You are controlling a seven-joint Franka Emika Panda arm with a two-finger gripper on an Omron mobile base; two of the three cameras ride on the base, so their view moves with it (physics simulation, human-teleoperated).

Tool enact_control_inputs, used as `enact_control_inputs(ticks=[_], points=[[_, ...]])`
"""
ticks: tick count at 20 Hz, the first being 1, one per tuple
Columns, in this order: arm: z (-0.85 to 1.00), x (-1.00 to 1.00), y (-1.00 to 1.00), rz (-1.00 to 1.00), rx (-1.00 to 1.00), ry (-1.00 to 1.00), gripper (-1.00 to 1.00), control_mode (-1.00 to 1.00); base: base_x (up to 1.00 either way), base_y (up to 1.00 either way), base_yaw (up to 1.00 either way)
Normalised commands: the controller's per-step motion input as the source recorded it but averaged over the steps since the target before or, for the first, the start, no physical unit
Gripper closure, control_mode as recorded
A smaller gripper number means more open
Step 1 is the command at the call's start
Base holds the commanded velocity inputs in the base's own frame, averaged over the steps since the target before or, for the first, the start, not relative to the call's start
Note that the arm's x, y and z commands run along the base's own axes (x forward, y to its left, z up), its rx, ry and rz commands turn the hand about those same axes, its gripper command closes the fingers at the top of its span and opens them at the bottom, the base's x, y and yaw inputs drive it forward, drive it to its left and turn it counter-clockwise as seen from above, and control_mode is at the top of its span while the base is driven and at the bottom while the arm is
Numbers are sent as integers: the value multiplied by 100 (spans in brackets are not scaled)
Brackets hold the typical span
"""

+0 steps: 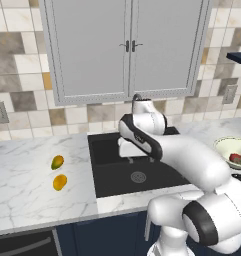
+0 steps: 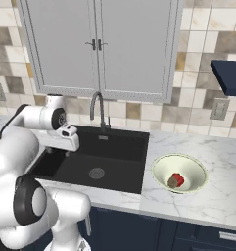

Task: There is a mixed pile of frozen fruits and vegetables on the counter. Locate all the frozen vegetables and place the items in a bowl on the counter. Take all the frozen fruits and defrost them in a running sink.

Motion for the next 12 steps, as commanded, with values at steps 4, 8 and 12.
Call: enact_control_inputs(ticks=[4, 8, 12], points=[[1, 15, 54, 0, 0, 6, -100, -100, 0, 0, 0], [-6, 13, 62, 0, -2, 4, -100, -100, 0, 0, 0], [-14, 9, 62, 1, -3, 3, -100, -100, 0, 0, 0]])
